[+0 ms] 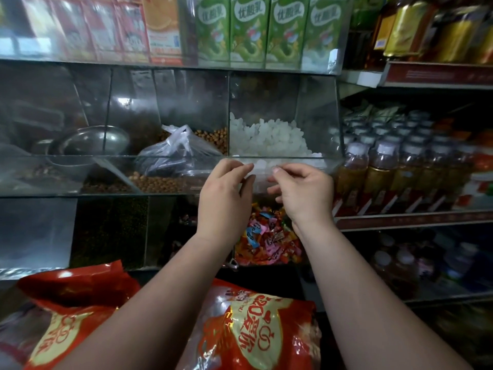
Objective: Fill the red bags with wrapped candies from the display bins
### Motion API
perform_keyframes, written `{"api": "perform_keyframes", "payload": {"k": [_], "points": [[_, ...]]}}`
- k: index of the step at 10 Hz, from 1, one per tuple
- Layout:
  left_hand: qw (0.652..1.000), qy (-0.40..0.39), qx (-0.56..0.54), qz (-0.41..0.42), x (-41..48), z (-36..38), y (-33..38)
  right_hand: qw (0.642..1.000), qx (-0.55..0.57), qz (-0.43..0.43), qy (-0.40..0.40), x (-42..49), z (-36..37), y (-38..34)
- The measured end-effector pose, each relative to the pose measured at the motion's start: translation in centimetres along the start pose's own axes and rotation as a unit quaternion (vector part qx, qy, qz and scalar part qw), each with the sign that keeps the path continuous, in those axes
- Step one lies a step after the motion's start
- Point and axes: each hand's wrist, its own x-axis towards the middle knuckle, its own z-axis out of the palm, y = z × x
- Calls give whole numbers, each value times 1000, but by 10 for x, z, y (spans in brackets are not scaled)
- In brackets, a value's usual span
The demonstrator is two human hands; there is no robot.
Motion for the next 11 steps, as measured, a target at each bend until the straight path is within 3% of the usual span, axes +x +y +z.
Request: {"api": "perform_keyframes", "payload": {"k": [1,2,3,4,5,6,7,9,10,11], "points": [[1000,7,11,1,1,4,0,999,6,-9,38,-6,0,1],[1000,-5,24,-1,0,7,0,995,73,54,48,-16,5,-7],[996,-23,83,23,-3,1,0,966,198,163,-21,-18,1,-33],[987,-43,148,47,-19,-11,3,982,105,129,-93,-21,-22,-44],[980,-93,166,55,-51,-15,3,983,-95,67,-143,-30,-45,-24],[975,-153,156,33,-80,-7,-7,953,-233,92,-172,-37,-54,17],[966,-213,146,4,-104,5,-24,931,-291,130,-178,-37,-54,64],[950,-287,119,-37,-113,18,-57,909,-354,101,-196,-29,-53,110],[942,-319,100,-37,-109,14,-57,893,-387,77,-217,-30,-50,101],[952,-298,51,-46,-92,2,-47,908,-359,16,-217,-29,-42,74]]}}
